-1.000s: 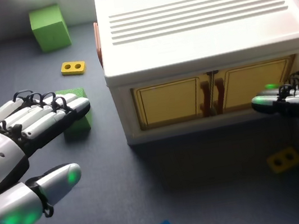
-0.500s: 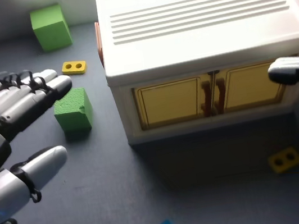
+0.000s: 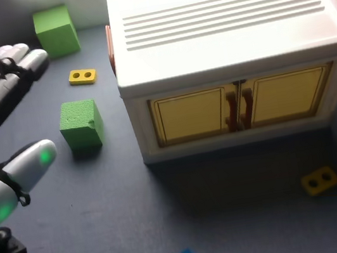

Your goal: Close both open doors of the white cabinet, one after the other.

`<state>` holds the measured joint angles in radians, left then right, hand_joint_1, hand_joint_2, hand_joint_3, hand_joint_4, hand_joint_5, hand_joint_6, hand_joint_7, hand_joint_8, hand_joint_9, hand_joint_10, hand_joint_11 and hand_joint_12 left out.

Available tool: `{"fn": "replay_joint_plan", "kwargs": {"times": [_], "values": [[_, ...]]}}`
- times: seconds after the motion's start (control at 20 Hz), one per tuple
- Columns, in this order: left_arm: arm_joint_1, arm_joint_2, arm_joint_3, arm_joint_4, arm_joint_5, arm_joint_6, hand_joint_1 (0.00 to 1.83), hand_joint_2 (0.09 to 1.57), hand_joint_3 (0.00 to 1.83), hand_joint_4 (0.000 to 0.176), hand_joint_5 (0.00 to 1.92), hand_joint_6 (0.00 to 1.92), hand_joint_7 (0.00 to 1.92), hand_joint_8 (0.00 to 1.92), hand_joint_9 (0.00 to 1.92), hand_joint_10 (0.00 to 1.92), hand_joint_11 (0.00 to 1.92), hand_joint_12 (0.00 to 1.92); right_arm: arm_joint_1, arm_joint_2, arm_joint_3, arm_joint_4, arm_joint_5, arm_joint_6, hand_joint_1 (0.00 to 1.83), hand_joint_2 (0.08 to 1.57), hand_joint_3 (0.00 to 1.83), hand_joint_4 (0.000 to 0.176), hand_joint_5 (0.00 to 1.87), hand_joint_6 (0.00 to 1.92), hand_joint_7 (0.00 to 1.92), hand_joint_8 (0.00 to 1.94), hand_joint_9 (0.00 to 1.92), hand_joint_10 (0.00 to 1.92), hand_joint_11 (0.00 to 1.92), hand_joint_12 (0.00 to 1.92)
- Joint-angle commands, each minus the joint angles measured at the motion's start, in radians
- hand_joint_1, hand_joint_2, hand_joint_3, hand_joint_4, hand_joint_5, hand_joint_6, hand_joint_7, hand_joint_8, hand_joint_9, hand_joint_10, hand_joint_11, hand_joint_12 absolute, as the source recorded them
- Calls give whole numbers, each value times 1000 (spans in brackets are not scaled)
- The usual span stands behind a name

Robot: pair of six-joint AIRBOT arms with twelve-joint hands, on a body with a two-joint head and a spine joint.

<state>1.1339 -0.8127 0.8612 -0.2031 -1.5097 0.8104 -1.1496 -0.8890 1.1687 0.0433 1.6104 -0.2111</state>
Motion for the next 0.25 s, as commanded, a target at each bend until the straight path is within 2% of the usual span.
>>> {"fn": "replay_joint_plan", "kwargs": {"times": [0.0, 0.05, 0.1, 0.15, 0.2], "values": [[-11, -3, 6, -5, -151, -10, 159, 1542, 12, 0, 19, 3, 0, 0, 0, 0, 0, 0, 6, -2, 2, 35, 152, 2, 104, 1367, 6, 59, 194, 7, 83, 9, 13, 3, 1, 0], [-9, -4, 13, -17, -166, -22, 126, 1546, 10, 0, 25, 3, 0, 0, 0, 0, 0, 0, 7, -3, 2, 53, 152, -8, 180, 1384, 6, 69, 203, 7, 91, 7, 23, 5, 11, 5], [-5, -6, 18, -22, -184, -42, 89, 1560, 11, 0, 4, 0, 0, 0, 0, 0, 0, 0, 15, -5, 3, 56, 152, -18, 340, 1399, 2, 35, 194, 3, 67, 7, 29, 5, 45, 18], [-3, -8, 22, -23, -194, -54, 110, 1473, 0, 0, 0, 0, 0, 0, 0, 0, 44, 27, 22, -6, 4, 56, 152, -22, 529, 1356, 0, 52, 142, 0, 81, 6, 44, 4, 62, 20], [-1, -11, 30, -25, -209, -73, 429, 1486, 0, 0, 0, 0, 0, 0, 0, 0, 8, 5, 34, -7, 4, 56, 152, -23, 733, 1281, 0, 50, 160, 3, 116, 5, 55, 2, 62, 13]]}}
